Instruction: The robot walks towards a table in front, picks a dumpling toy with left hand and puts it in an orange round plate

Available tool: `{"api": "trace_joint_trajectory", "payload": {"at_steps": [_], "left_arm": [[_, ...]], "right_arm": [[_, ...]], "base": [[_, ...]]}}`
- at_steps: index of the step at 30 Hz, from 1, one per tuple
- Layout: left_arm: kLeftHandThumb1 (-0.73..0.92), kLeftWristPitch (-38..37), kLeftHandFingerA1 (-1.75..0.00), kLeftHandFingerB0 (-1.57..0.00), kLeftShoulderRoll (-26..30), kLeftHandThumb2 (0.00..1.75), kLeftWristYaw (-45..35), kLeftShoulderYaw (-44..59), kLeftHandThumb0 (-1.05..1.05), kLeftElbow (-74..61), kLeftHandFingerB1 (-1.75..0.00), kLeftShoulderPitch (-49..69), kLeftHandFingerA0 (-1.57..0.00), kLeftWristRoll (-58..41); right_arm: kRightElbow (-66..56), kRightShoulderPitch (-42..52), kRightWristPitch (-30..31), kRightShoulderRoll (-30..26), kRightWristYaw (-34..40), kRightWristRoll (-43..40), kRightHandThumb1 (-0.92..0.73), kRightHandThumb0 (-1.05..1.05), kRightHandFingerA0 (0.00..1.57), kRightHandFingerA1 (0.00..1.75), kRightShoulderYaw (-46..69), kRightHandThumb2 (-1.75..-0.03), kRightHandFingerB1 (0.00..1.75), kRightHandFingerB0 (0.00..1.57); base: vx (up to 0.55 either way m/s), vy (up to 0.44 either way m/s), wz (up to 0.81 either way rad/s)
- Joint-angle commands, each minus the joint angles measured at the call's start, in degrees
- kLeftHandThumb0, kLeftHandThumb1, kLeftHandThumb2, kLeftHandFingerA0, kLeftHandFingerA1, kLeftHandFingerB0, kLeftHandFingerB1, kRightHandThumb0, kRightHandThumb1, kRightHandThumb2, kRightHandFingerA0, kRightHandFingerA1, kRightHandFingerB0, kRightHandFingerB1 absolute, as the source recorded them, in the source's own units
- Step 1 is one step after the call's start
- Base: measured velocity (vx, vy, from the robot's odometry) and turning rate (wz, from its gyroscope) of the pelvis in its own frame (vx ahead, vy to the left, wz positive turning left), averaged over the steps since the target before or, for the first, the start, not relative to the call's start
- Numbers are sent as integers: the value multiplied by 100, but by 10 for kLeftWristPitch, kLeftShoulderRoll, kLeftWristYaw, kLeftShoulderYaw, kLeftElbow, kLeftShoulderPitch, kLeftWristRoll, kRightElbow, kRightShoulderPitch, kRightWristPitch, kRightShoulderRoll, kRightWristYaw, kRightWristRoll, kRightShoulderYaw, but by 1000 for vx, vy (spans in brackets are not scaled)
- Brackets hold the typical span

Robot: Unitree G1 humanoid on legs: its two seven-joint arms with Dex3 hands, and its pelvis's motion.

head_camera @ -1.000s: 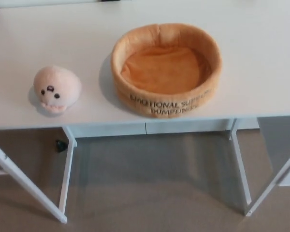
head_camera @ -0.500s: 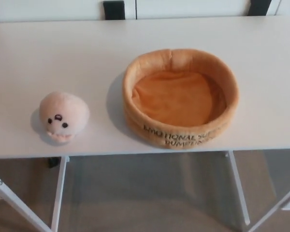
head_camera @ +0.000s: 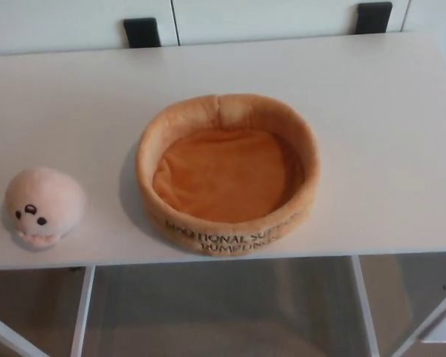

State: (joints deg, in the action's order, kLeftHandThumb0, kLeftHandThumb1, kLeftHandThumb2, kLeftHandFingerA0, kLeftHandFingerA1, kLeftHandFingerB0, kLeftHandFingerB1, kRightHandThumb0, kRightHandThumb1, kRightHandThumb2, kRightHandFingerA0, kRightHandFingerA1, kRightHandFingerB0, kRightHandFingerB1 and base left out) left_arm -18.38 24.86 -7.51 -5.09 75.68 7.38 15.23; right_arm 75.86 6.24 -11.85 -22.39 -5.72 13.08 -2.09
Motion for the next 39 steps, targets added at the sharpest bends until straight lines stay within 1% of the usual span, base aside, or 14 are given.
{"api": "trace_joint_trajectory", "payload": {"at_steps": [1, 15, 16, 18, 19, 22, 23, 24, 25, 26, 31, 32, 34, 39], "left_arm": [[55, 10, -45, -27, 17, 57, -12, 3, -33, -2, -31, 0, -57, -4], [53, 5, -38, -28, 15, 56, -22, 7, -34, -20, -31, -19, -48, -10], [38, 0, -66, -11, 19, 88, -31, 7, -23, -28, -48, -25, -53, -11], [38, -2, -66, -11, 20, 88, -35, 8, -23, -31, -48, -27, -53, -12], [57, -11, -85, -27, 22, 57, -35, 10, -29, -40, -32, -26, -69, -14], [57, -24, -85, -27, 26, 57, -35, 14, -29, -54, -32, -22, -69, -17], [40, -40, -65, -14, 26, 89, -46, 13, -24, -65, -49, -22, -51, -18], [40, -44, -65, -14, 26, 89, -49, 13, -24, -68, -49, -21, -51, -18], [55, -46, -70, -28, 27, 56, -50, 10, -34, -72, -32, -20, -67, -16], [38, -44, -67, -14, 29, 89, -53, 4, -24, -76, -49, -21, -54, -9], [38, -42, -67, -14, 33, 89, -58, -7, -24, -84, -49, -19, -54, -5], [55, -53, -43, -28, 38, 56, -64, -10, -33, -101, -32, -14, -58, -5], [55, -57, -43, -28, 41, 56, -67, -13, -33, -112, -32, -10, -58, -6], [56, -16, -36, -29, 74, 57, -70, -13, -37, -312, -30, 73, -38, 2]], "right_arm": [[0, 13, -4, 3, 3, -5, -47, -48, 61, 57, 4, -77, 46, 36], [0, 8, -3, 5, 3, -9, -48, -46, 60, 57, 19, -77, 46, 37], [-1, 11, -5, 3, 3, -10, -47, -48, 60, 57, 20, -78, 46, 37], [-2, 12, -7, 2, 3, -10, -47, -48, 60, 57, 21, -78, 46, 37], [-2, 13, -7, 3, 3, -12, -48, -48, 59, 56, 23, -78, 46, 36], [-2, 15, -8, 4, 2, -14, -48, -48, 59, 56, 26, -78, 46, 36], [-3, 18, -10, 5, 4, -13, -47, -47, 60, 57, 26, -78, 46, 37], [-3, 19, -10, 5, 4, -13, -47, -47, 60, 57, 26, -78, 46, 37], [-2, 21, -11, 6, 5, -13, -48, -47, 61, 57, 27, -77, 46, 37], [0, 23, -10, 6, 5, -14, -48, -47, 62, 57, 29, -77, 46, 37], [2, 29, -9, 7, 6, -15, -48, -47, 62, 57, 32, -77, 46, 37], [1, 35, -11, 4, 3, -23, -49, -46, 64, 59, 39, -78, 47, 38], [0, 37, -13, 3, 2, -26, -49, -46, 64, 59, 43, -78, 47, 38], [-4, 42, -11, 0, -2, -30, -49, -47, 63, 58, 49, -79, 47, 38]], "base": [[81, 143, -8], [48, 114, 1], [0, 0, 0], [0, 0, 0], [0, 0, 0], [0, 0, 0], [0, 0, 0], [0, 0, 0], [0, 0, 0], [0, 0, 0], [0, 0, 0], [0, 0, 0], [0, 0, 0], [0, 0, 0]]}}
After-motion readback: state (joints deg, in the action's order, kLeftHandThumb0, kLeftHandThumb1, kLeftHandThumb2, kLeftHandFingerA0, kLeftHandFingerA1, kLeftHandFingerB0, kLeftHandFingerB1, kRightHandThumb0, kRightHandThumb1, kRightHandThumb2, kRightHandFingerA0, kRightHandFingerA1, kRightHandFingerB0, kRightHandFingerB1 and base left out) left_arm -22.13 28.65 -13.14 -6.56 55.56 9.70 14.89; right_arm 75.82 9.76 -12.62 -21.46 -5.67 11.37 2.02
